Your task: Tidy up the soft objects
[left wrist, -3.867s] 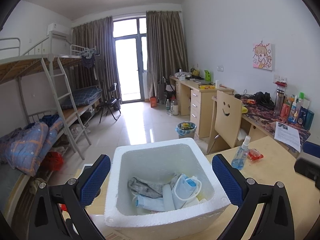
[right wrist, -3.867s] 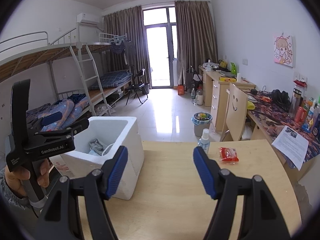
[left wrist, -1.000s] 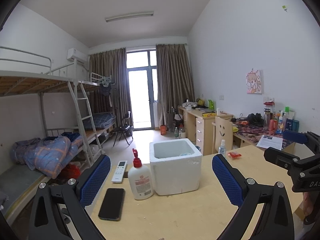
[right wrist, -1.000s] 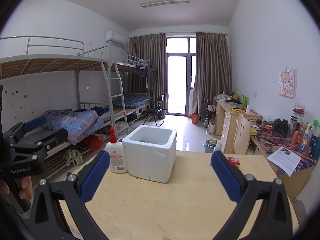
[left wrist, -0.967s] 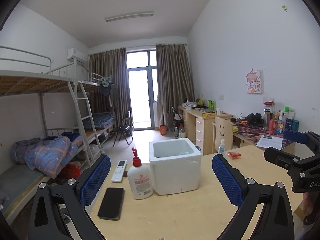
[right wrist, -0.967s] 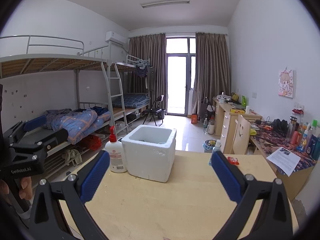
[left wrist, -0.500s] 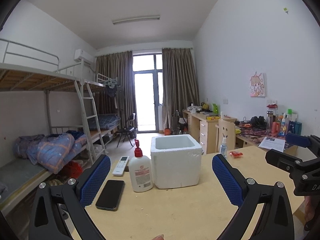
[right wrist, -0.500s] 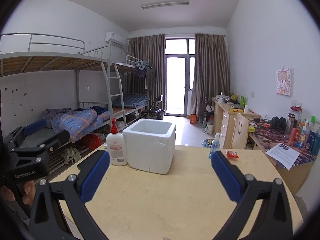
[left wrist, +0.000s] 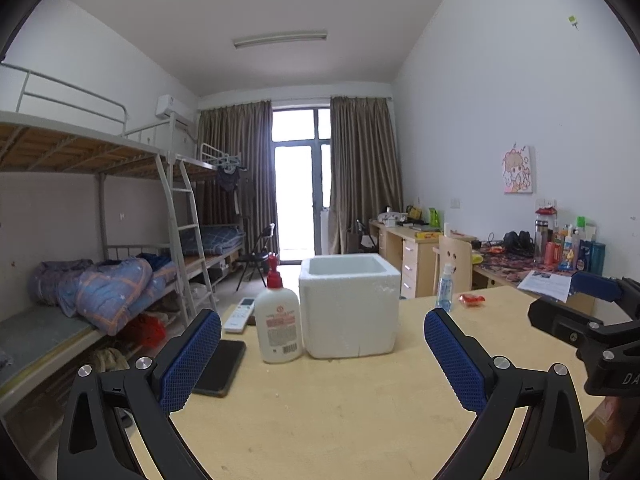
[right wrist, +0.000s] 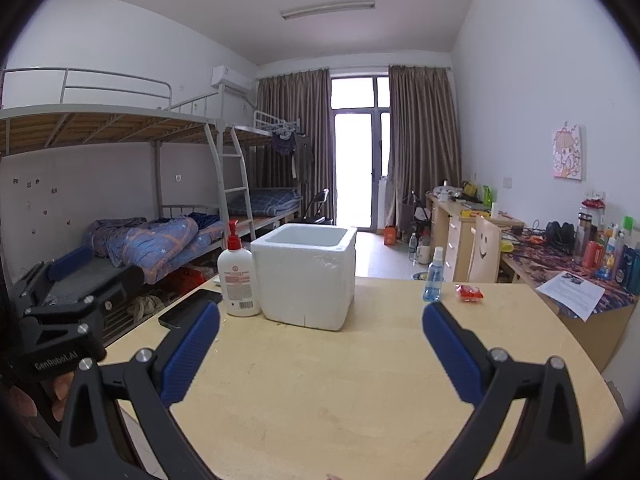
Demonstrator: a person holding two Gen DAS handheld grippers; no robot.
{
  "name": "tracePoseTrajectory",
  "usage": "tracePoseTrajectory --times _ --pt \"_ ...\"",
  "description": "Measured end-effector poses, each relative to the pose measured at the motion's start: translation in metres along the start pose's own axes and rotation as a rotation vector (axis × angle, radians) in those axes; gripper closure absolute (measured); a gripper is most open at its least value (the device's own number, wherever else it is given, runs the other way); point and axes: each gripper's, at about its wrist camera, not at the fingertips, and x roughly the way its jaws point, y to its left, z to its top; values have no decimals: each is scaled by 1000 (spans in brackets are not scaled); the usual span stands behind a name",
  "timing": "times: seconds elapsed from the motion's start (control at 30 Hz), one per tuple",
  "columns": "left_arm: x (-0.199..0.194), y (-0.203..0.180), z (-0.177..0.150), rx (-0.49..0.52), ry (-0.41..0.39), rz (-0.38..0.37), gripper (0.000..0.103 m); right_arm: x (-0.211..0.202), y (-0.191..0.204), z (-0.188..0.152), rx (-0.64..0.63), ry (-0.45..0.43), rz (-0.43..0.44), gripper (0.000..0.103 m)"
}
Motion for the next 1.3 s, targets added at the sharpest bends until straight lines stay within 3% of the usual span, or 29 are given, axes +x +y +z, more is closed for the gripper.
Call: tracePoseTrajectory --times 0.47,0.93,1.3 --pt "-4 -5 -28 -22 33 0 1 -11 3 -31 12 -23 -4 0" --pt "1 -7 -47 -45 64 -16 1 -3 -2 -51 11 11 -13 0" --pt "-5 -11 -54 -34 44 -31 1 -9 -6 -62 16 0 -24 0"
